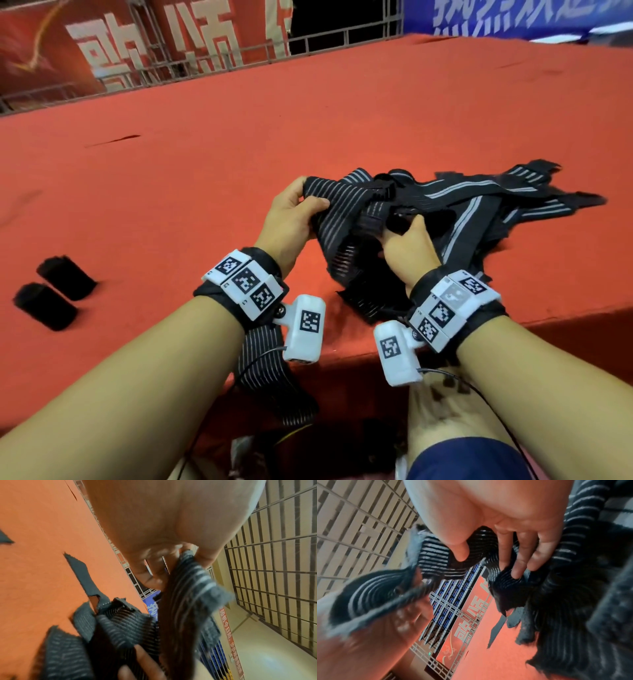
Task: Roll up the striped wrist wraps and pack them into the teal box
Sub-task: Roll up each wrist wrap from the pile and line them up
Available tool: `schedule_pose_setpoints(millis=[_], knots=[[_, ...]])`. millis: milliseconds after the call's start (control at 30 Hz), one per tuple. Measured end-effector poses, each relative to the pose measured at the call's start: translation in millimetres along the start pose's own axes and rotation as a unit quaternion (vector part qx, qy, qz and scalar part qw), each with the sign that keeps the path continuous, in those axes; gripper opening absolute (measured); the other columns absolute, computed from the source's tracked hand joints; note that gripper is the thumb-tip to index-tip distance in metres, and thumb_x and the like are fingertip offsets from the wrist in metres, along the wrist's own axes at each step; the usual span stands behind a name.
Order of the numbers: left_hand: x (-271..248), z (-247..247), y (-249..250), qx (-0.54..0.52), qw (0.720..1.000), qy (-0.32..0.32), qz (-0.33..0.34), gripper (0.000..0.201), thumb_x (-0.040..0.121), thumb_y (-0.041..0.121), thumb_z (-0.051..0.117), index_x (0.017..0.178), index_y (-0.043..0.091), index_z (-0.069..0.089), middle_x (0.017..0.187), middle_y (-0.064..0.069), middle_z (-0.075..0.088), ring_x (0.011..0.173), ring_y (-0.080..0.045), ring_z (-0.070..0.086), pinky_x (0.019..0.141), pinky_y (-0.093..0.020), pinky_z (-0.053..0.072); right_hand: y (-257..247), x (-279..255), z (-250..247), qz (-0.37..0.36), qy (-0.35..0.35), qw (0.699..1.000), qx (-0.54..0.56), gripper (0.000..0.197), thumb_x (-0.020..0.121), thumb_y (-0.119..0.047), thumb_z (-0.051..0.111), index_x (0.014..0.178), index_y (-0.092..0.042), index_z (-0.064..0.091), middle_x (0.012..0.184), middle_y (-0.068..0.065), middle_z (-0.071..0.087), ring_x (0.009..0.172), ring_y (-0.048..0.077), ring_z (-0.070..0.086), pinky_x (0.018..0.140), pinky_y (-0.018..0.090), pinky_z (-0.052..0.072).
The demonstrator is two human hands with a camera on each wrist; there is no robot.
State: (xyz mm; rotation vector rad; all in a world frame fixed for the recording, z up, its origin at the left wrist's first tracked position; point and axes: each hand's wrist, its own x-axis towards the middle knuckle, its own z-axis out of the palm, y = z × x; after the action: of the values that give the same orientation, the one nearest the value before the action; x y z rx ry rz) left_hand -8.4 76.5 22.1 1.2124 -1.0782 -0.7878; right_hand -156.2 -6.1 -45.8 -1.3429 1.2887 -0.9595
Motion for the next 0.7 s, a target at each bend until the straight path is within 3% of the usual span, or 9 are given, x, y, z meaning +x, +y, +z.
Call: schedule_pose_setpoints(millis=[100,133,233,333,400,500,533,600,700], knots=[[-2,-13,3,-0.007,0.999,0.038,0.02,0.013,0.09,0.001,0.053,0.088,0.014,0.056,0.078,-0.001,0.059,0.064,-0.012,0.056,0.054,-0.022,0.048,-2,6,0,0.035,0.0,0.999,0.03,0.1,0.06,-0.082,0.056,0.143,-0.03,0.03,0.129,0.0,0.061,0.113,0.031,0.065,0.103,0.053,0.049],[-3,-19,3,-0.001,0.998,0.053,0.026,0.016,0.092,-0.001,0.052,0.086,0.014,0.055,0.077,-0.002,0.057,0.064,-0.013,0.055,0.053,-0.022,0.047,-4,8,0,0.047,0.006,0.998,0.041,0.105,0.064,-0.083,0.053,0.151,-0.033,0.019,0.127,0.005,0.061,0.114,0.031,0.064,0.103,0.052,0.048],[-6,-36,7,0.019,0.994,0.09,0.053,0.021,0.095,-0.004,0.05,0.084,0.014,0.052,0.08,-0.005,0.055,0.07,-0.017,0.056,0.059,-0.024,0.049,-8,10,-6,0.076,0.021,0.996,0.048,0.102,0.084,-0.073,0.049,0.159,-0.029,-0.004,0.096,0.009,0.059,0.106,0.034,0.066,0.098,0.052,0.052],[-14,-47,11,0.02,0.993,0.099,0.064,0.02,0.095,-0.006,0.05,0.088,0.011,0.055,0.08,-0.003,0.06,0.068,-0.013,0.061,0.06,-0.024,0.053,-16,8,-6,0.086,0.042,0.995,-0.008,0.111,0.072,-0.069,0.06,0.155,-0.013,0.014,0.141,0.018,0.042,0.117,0.037,0.054,0.102,0.049,0.048],[-19,-52,13,0.014,0.993,0.095,0.065,0.022,0.095,-0.009,0.049,0.092,0.011,0.058,0.08,-0.001,0.063,0.067,-0.011,0.064,0.059,-0.024,0.055,-25,-3,-1,0.058,0.055,0.995,-0.062,0.088,0.082,-0.05,0.069,0.145,-0.002,0.03,0.144,0.02,0.031,0.105,0.034,0.047,0.095,0.035,0.043],[-28,-61,15,0.014,0.993,0.088,0.072,0.025,0.094,-0.008,0.05,0.1,0.013,0.062,0.085,0.0,0.065,0.076,-0.014,0.064,0.066,-0.026,0.055,-38,-22,17,-0.064,0.027,0.996,-0.047,0.054,0.086,-0.047,0.07,0.123,-0.009,0.061,0.127,0.011,0.057,0.101,0.029,0.056,0.09,0.033,0.045],[-30,-64,15,0.015,0.993,0.086,0.074,0.023,0.092,-0.004,0.052,0.101,0.013,0.063,0.087,-0.001,0.065,0.079,-0.016,0.063,0.069,-0.028,0.054,-43,-30,24,-0.096,-0.01,0.995,-0.014,0.043,0.087,-0.052,0.069,0.106,-0.013,0.07,0.108,0.005,0.067,0.092,0.025,0.062,0.082,0.036,0.049],[-36,-69,17,0.008,0.993,0.085,0.078,0.021,0.085,0.004,0.055,0.101,0.014,0.064,0.088,0.0,0.064,0.083,-0.017,0.061,0.073,-0.029,0.052,-53,-47,37,-0.111,-0.112,0.987,0.034,0.038,0.092,-0.051,0.065,0.075,-0.017,0.066,0.074,-0.002,0.064,0.064,0.016,0.058,0.058,0.031,0.043],[-46,-79,21,0.01,0.993,0.09,0.08,0.022,0.085,0.004,0.056,0.102,0.014,0.065,0.087,0.001,0.065,0.082,-0.016,0.061,0.073,-0.027,0.052,-63,-65,52,-0.143,-0.218,0.964,0.055,0.025,0.099,-0.031,0.062,0.087,-0.012,0.071,0.072,0.002,0.069,0.06,0.014,0.059,0.052,0.023,0.041]])
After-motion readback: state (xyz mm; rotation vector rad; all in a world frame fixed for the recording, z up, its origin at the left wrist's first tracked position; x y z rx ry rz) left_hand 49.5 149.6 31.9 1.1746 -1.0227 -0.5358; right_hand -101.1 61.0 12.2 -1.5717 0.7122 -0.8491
